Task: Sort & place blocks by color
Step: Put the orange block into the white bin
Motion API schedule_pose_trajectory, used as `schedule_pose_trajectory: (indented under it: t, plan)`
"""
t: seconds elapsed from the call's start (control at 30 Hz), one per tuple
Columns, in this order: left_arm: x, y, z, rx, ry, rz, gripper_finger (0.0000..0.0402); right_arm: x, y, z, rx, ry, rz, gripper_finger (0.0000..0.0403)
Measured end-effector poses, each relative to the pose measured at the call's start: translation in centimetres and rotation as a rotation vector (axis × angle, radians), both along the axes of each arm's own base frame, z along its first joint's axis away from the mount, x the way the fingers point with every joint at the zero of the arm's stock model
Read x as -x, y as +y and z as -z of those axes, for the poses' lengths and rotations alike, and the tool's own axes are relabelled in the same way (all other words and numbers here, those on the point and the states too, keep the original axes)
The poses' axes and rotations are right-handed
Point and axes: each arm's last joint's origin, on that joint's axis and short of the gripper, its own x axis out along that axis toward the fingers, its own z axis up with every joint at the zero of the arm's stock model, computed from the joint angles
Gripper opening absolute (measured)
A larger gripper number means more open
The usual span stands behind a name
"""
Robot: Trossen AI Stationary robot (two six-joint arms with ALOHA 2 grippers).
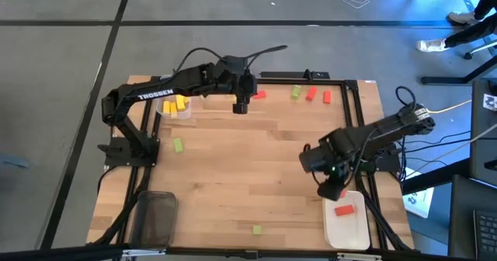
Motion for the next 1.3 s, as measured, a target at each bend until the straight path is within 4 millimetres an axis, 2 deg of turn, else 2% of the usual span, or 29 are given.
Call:
schedule_pose_trajectory:
  t: [0.23, 0.4, 0.63, 0.8, 0.93, 1.13, 1.3]
  plan:
    - [0.3, 0.1, 0.4, 0.172, -0.013, 0.220, 0.0199, 0.3, 2.1, 5.8, -0.154, 0.006, -0.017, 0.0125]
    - [0.6, 0.1, 0.6, 0.315, -0.020, 0.388, 0.0199, 1.0, 2.7, 8.9, -0.181, 0.022, 0.003, 0.0125]
    - [0.8, 0.3, 0.8, 0.375, -0.019, 0.404, 0.0199, 2.3, 2.4, 12.5, -0.169, 0.048, 0.031, 0.0125]
    - [0.8, 0.3, 0.8, 0.378, -0.018, 0.403, 0.0199, 3.1, 2.0, 13.9, -0.168, 0.069, 0.036, 0.0124]
    - [0.8, 0.3, 0.8, 0.378, -0.019, 0.402, 0.0199, 3.3, 1.9, 14.1, -0.162, 0.075, 0.036, 0.0124]
    - [0.8, 0.3, 0.8, 0.379, -0.019, 0.402, 0.0199, 3.0, 1.9, 13.9, -0.137, 0.044, 0.027, 0.0193]
    - [0.8, 0.3, 0.8, 0.379, -0.018, 0.401, 0.0199, 2.7, 2.1, 13.7, -0.138, 0.016, 0.023, 0.0211]
